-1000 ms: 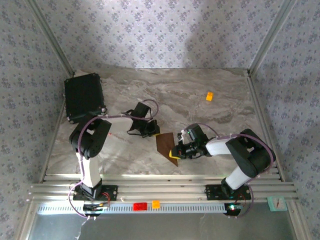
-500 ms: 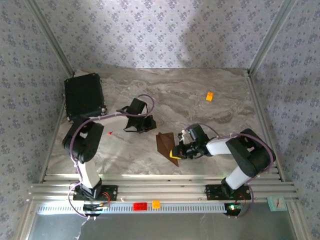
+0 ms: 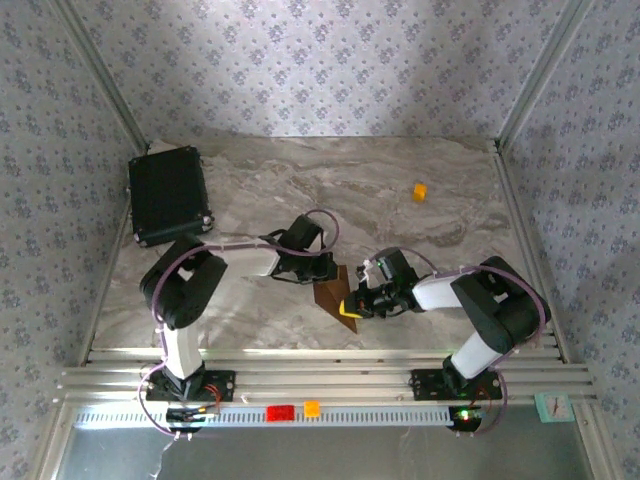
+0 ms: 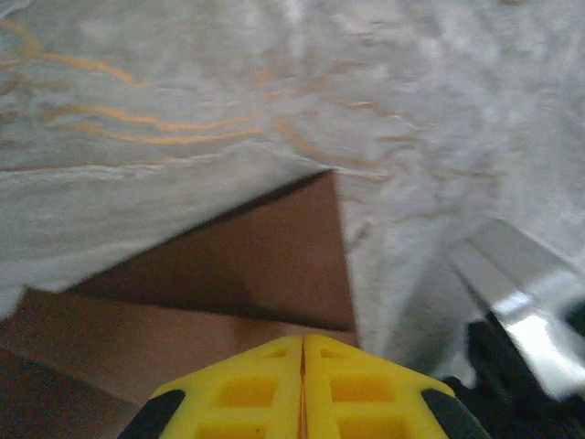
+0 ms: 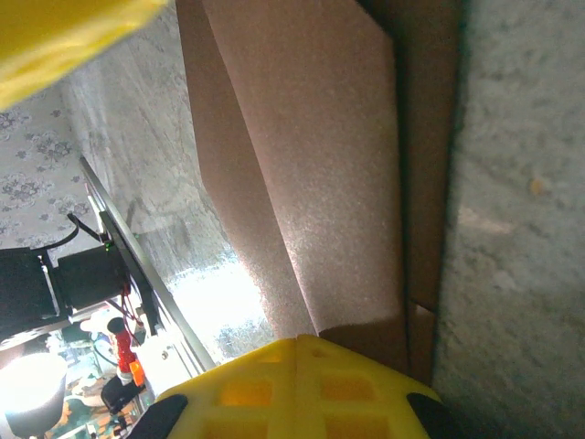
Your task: Fold a paper plane with a square sheet of paper (pick it up from the middle)
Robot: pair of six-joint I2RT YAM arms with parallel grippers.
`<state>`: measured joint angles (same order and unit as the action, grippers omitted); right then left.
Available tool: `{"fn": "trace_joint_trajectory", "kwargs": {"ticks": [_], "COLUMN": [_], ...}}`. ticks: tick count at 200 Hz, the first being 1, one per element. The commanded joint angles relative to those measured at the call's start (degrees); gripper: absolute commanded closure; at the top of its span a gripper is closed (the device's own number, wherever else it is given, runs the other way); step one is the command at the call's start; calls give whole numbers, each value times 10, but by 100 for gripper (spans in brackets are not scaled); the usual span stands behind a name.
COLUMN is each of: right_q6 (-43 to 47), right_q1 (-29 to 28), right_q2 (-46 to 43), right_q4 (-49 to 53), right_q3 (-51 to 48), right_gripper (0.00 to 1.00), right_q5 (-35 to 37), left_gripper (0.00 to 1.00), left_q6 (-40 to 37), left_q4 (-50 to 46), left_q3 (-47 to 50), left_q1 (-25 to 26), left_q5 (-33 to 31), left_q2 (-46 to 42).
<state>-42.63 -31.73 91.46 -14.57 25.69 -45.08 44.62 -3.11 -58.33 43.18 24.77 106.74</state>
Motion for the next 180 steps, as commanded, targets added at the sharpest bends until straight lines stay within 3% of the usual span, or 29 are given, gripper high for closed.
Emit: {"fn": "trace_joint_trajectory", "kwargs": {"ticks": [1,69,120,148,180], "right_q6": [-17,-19,-40,-32,-31], "right_q1": [3,-16,-42,-43,-40], "right_q2": [12,-94,-4,34,-11], "right_q4": [97,202,141,134,119], "right_q3": [-24,66,119,95,23], "right_gripper": [100,100,98,97,92], "right_q5": [60,115,124,130,94], "left_gripper": [92,92,92,93,93], "left_q6": [8,6,4,0,-1], "left_q4": [4,4,6,1,5], "left_q3": [4,25,20,17,25], "left_q1": [-3,-4,-4,-5,-8], "left_q5": [-3,-16,-12,-12,-13], "left_q2": [29,50,54,57,67]}}
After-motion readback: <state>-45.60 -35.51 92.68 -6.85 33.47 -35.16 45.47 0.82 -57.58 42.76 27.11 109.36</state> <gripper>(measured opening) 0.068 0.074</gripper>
